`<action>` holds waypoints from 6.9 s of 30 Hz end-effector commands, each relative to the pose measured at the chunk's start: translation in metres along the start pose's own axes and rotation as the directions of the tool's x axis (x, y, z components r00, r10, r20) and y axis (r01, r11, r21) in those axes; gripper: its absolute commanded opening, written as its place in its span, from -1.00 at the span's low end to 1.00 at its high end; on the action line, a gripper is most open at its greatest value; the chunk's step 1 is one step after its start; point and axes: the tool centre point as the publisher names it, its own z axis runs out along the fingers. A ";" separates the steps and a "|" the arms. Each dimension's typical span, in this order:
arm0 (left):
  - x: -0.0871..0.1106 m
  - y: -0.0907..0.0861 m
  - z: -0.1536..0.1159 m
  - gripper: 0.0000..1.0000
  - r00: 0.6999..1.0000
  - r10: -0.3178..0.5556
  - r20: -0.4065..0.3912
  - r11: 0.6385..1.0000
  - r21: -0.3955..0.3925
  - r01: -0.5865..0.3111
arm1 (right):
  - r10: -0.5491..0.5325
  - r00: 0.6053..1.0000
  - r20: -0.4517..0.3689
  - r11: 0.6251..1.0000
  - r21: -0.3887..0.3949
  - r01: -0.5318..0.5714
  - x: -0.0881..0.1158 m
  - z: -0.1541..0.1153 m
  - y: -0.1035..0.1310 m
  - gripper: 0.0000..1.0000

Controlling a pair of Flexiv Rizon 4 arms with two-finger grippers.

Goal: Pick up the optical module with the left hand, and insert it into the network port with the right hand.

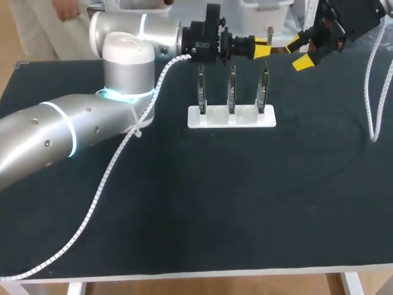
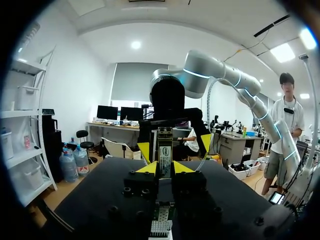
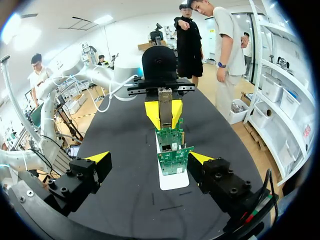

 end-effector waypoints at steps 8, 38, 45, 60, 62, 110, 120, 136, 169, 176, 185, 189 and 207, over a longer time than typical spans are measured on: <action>0.000 -0.012 -0.004 -1.00 1.000 -0.003 0.002 1.000 -0.024 0.003 | 0.000 1.000 0.000 1.000 0.007 0.000 0.000 0.000 0.003 1.00; 0.001 -0.010 0.004 -1.00 1.000 -0.003 0.008 1.000 0.006 0.003 | 0.000 1.000 0.000 1.000 0.007 0.000 0.000 0.000 0.003 1.00; 0.001 -0.010 0.004 -1.00 1.000 -0.002 0.007 1.000 0.009 0.002 | 0.000 1.000 0.000 1.000 0.007 0.000 0.000 0.000 0.003 1.00; 0.001 -0.010 0.004 -1.00 1.000 0.000 0.005 1.000 0.010 0.000 | 0.000 1.000 0.000 1.000 0.007 0.000 0.000 0.000 0.003 1.00; 0.001 -0.010 0.004 -1.00 1.000 0.000 0.005 1.000 0.010 0.000 | 0.000 1.000 0.000 1.000 0.007 0.000 0.000 0.000 0.003 1.00; 0.001 -0.010 0.004 -1.00 1.000 0.000 0.005 1.000 0.010 0.000 | -0.118 0.993 0.008 0.993 -0.015 0.118 -0.058 0.004 -0.014 1.00; 0.001 -0.010 0.004 -1.00 1.000 0.000 0.005 1.000 0.010 0.000 | -0.128 0.992 0.011 0.992 0.015 0.127 -0.067 0.006 -0.009 1.00; 0.001 -0.010 0.004 -1.00 1.000 0.000 0.005 1.000 0.010 0.000 | -0.122 0.992 0.008 0.993 -0.002 0.122 -0.067 0.011 -0.004 1.00; 0.001 -0.010 0.004 -1.00 1.000 0.000 0.005 1.000 0.010 0.000 | -0.126 0.992 -0.003 0.992 -0.017 0.126 -0.063 0.013 -0.001 -1.00; 0.001 -0.010 0.004 -1.00 1.000 0.000 0.005 1.000 0.010 0.000 | -0.123 0.992 0.002 0.992 -0.018 0.123 -0.063 0.014 0.000 -1.00; 0.001 -0.010 0.004 1.00 1.000 0.000 0.005 1.000 0.010 0.000 | -0.118 0.993 0.008 0.993 -0.013 0.118 -0.062 0.015 0.001 -1.00; 0.001 -0.010 0.004 1.00 1.000 0.000 0.005 1.000 0.010 0.000 | -0.118 0.993 0.010 0.993 -0.013 0.118 -0.063 0.015 0.001 -1.00; 0.000 -0.010 -0.006 1.00 0.998 -0.007 -0.062 1.000 -0.015 0.006 | -0.117 0.993 0.016 0.993 -0.013 0.117 -0.063 0.015 0.001 -1.00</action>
